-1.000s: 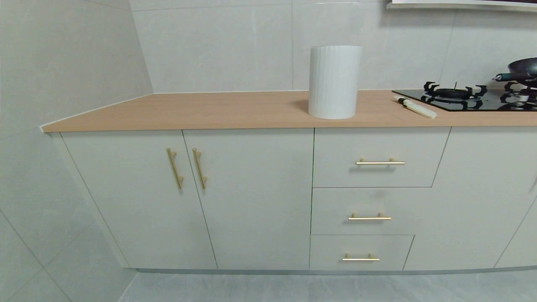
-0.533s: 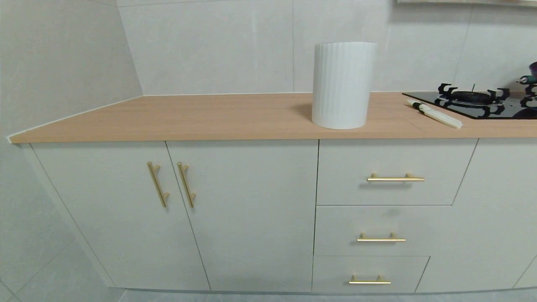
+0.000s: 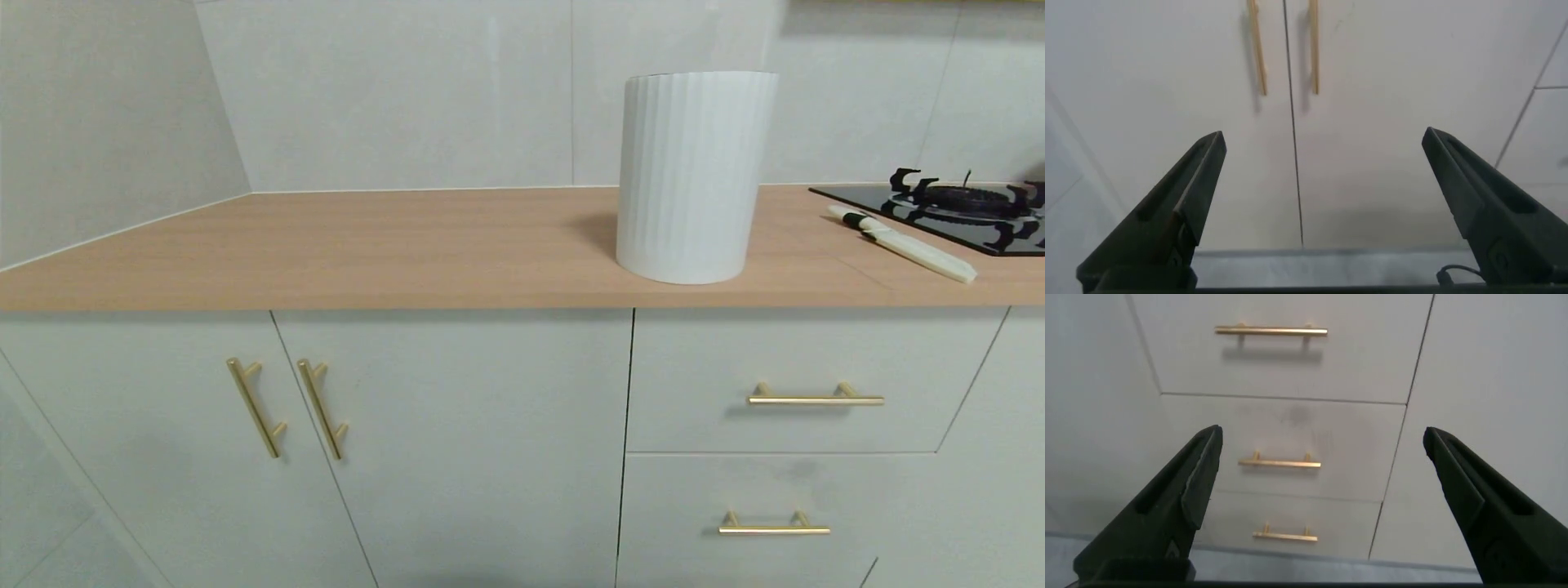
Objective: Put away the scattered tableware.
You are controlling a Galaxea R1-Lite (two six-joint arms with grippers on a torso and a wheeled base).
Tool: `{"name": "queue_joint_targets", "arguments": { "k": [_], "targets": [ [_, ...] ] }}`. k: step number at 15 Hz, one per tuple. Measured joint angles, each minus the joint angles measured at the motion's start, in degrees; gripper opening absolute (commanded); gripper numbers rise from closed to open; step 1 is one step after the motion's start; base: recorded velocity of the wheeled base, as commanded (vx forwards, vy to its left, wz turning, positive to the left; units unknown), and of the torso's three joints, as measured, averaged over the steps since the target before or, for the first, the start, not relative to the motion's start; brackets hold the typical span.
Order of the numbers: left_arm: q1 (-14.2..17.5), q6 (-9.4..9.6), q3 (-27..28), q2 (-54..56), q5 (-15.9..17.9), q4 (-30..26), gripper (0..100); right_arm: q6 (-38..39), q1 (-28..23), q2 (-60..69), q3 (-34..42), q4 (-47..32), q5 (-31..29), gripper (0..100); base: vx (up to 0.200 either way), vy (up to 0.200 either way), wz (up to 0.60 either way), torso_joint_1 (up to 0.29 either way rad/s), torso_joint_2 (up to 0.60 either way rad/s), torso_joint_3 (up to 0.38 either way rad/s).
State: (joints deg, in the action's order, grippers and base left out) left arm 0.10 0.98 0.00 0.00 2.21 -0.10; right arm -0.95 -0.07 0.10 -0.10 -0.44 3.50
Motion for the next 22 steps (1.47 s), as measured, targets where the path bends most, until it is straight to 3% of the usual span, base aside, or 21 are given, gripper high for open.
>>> {"name": "queue_joint_targets", "arguments": {
  "k": [19, 22],
  "targets": [
    [-0.05, -0.07, 0.0, 0.0, -0.02, 0.0, 100, 0.0, -0.02, -0.02, 0.0, 0.0, 0.0, 100, 0.011, 0.0, -0.06, 0.0, 0.0, 0.001],
    [-0.02, -0.02, 0.0, 0.0, -0.02, 0.0, 100, 0.0, 0.02, -0.02, 0.0, 0.0, 0.0, 100, 0.0, -0.2, 0.0, 0.002, 0.0, 0.004]
  ]
}}
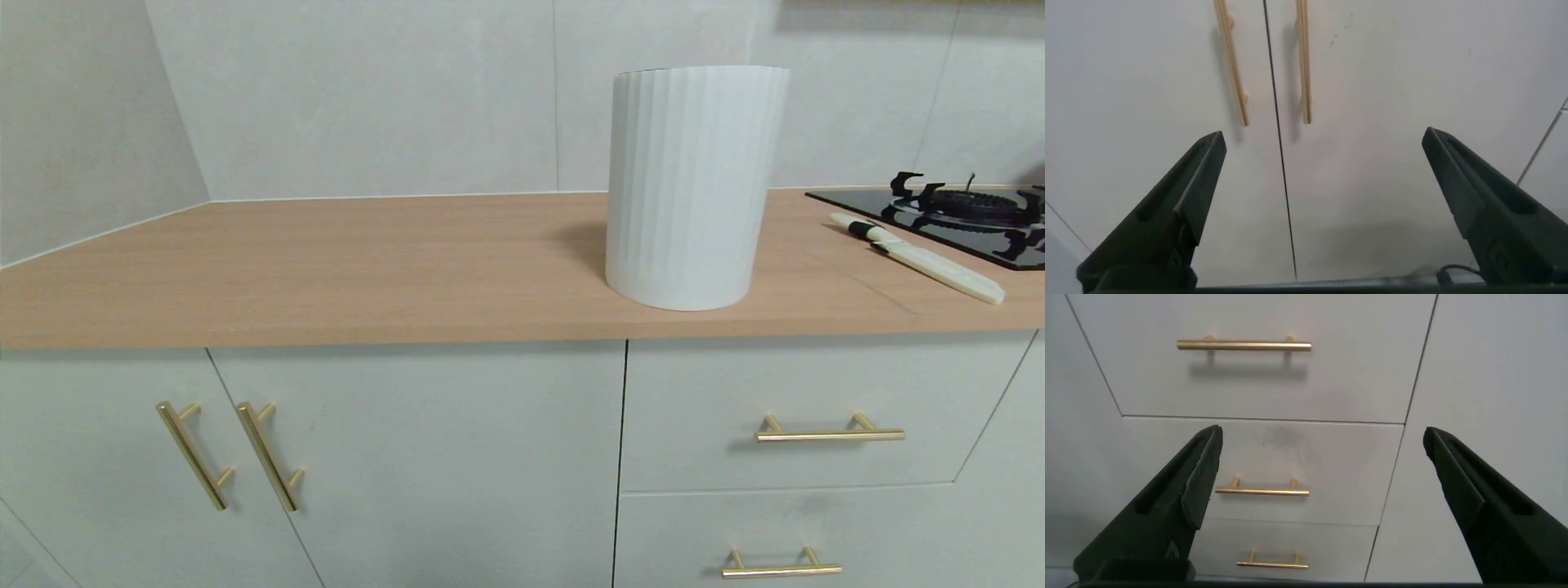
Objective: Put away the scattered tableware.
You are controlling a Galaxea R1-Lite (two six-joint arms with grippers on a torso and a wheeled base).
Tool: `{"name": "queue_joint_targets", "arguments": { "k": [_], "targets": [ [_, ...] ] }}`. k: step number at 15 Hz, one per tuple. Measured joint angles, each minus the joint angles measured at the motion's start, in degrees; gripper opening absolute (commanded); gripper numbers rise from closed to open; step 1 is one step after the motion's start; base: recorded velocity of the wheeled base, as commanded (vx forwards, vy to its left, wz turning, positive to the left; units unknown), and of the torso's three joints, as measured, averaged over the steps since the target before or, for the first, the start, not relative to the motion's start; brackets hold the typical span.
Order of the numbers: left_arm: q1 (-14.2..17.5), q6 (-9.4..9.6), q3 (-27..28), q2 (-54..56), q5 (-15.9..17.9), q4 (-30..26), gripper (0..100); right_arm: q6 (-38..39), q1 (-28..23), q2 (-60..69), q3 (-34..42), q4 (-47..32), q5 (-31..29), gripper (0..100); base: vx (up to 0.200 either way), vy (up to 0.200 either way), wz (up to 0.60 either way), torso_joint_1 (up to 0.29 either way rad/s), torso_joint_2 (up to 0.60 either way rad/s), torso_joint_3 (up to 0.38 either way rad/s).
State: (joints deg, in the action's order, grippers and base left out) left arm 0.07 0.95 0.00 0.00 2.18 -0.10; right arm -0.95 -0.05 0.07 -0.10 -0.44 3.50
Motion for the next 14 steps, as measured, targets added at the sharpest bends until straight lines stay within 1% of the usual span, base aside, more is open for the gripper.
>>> {"name": "queue_joint_targets", "arguments": {
  "k": [6, 11, 14],
  "targets": [
    [0.0, 0.0, 0.0, 0.0, 0.02, 0.0, 100, 0.0, -0.05, 0.0, 0.0, 0.0, 0.0, 100, 0.0, -0.2, 0.0, 0.002, 0.0, 0.002],
    [-0.05, -0.06, 0.0, 0.0, 0.02, 0.0, 100, 0.0, -0.06, 0.0, 0.0, 0.0, -0.02, 100, 0.0, 0.0, 0.0, 0.0, 0.0, 0.0],
    [0.0, -0.57, 0.0, 0.0, -0.07, 0.0, 100, 0.0, -0.05, 0.0, 0.0, 0.0, -0.02, 100, 0.0, 0.0, 0.0, 0.0, 0.0, 0.0]
  ]
}}
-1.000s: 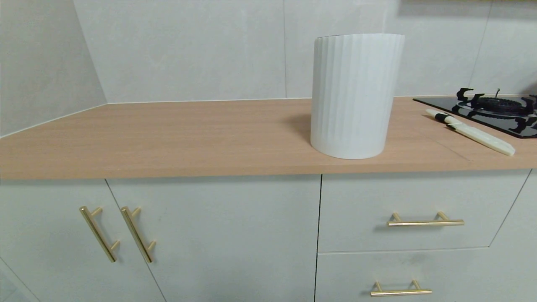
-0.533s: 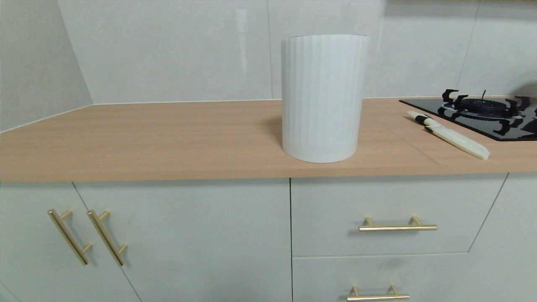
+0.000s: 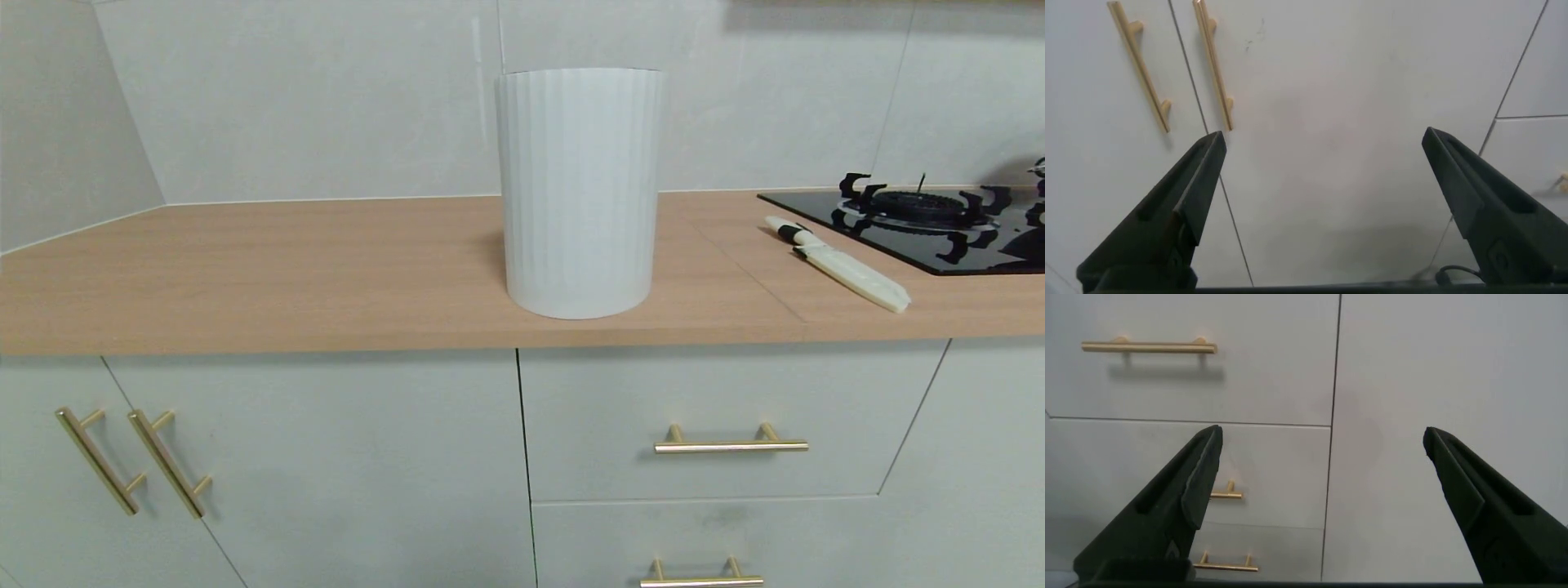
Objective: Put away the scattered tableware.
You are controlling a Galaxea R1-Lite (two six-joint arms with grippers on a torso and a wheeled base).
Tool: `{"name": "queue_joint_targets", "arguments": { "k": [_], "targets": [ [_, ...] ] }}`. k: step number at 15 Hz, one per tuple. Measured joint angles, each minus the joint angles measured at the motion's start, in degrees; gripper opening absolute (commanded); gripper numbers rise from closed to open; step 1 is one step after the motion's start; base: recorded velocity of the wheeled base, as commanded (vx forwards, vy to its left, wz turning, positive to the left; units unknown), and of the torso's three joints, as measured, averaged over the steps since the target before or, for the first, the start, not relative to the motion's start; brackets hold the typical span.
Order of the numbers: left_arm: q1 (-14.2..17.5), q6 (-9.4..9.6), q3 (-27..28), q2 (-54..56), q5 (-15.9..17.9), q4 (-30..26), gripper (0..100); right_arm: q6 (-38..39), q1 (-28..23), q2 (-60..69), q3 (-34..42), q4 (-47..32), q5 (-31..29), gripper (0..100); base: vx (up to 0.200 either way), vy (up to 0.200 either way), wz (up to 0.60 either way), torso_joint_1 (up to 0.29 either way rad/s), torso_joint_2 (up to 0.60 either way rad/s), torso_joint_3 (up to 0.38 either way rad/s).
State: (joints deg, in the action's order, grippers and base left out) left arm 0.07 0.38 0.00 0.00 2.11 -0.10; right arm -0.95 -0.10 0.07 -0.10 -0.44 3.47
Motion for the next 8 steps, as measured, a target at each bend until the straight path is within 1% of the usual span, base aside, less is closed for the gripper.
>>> {"name": "queue_joint_targets", "arguments": {
  "k": [7, 8],
  "targets": [
    [0.02, -0.05, 0.0, 0.0, 0.0, 0.0, 100, 0.02, 0.05, 0.0, 0.0, 0.01, 0.02, 100, 0.0, 0.0, 0.0, 0.0, 0.0, 0.0],
    [0.0, -0.05, 0.0, 0.0, 0.0, 0.0, 100, 0.0, 0.0, 0.0, 0.0, 0.0, 0.02, 100, 0.0, 0.0, 0.0, 0.036, -0.15, -0.124]
  ]
}}
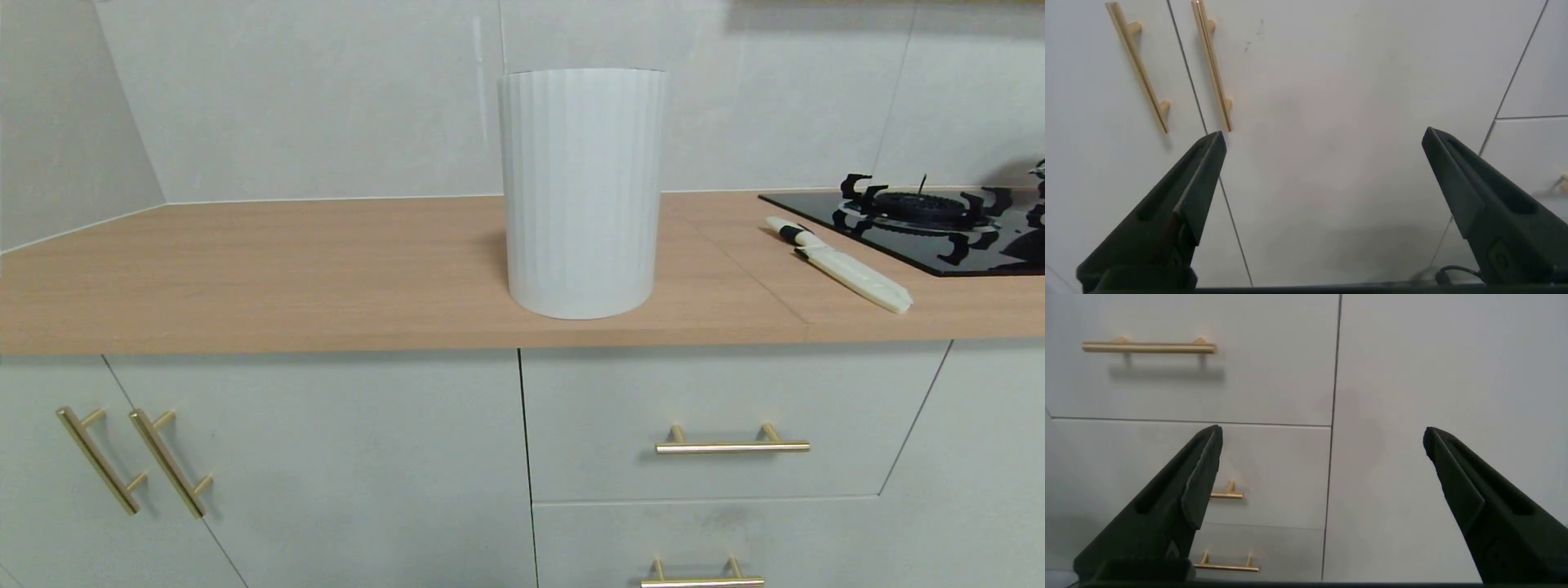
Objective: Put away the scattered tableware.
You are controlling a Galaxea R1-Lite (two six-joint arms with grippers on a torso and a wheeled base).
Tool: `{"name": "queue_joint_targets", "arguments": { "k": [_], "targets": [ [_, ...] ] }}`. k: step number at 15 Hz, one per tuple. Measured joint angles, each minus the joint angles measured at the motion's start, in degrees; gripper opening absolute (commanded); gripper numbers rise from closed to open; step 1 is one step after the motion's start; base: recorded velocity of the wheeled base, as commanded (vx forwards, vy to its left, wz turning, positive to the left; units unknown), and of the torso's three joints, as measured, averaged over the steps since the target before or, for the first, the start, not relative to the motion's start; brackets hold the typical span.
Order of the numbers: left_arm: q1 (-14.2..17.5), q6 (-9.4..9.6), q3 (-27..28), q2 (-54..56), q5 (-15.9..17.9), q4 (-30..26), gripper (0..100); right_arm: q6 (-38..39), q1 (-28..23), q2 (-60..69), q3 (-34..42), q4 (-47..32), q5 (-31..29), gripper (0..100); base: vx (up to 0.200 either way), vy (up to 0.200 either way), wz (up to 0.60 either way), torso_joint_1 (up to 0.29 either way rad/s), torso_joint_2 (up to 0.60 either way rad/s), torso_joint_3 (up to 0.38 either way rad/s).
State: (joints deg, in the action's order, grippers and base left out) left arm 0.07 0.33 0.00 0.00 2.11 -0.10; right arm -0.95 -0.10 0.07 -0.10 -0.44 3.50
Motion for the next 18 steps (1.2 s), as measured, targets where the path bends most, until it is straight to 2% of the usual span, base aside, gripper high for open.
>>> {"name": "queue_joint_targets", "arguments": {
  "k": [3, 18],
  "targets": [
    [0.0, 0.0, 0.0, 0.0, -0.01, 0.0, 100, 0.0, 0.0, 0.0, 0.0, 0.0, 0.0, 100, 0.0, 0.0, 0.0, 0.045, -0.24, -0.256],
    [0.0, 0.02, 0.0, 0.0, 0.0, 0.0, 100, 0.0, 0.0, 0.0, 0.0, 0.0, 0.0, 100, 0.0, 0.0, 0.0, 0.189, -0.48, -0.287]
  ]
}}
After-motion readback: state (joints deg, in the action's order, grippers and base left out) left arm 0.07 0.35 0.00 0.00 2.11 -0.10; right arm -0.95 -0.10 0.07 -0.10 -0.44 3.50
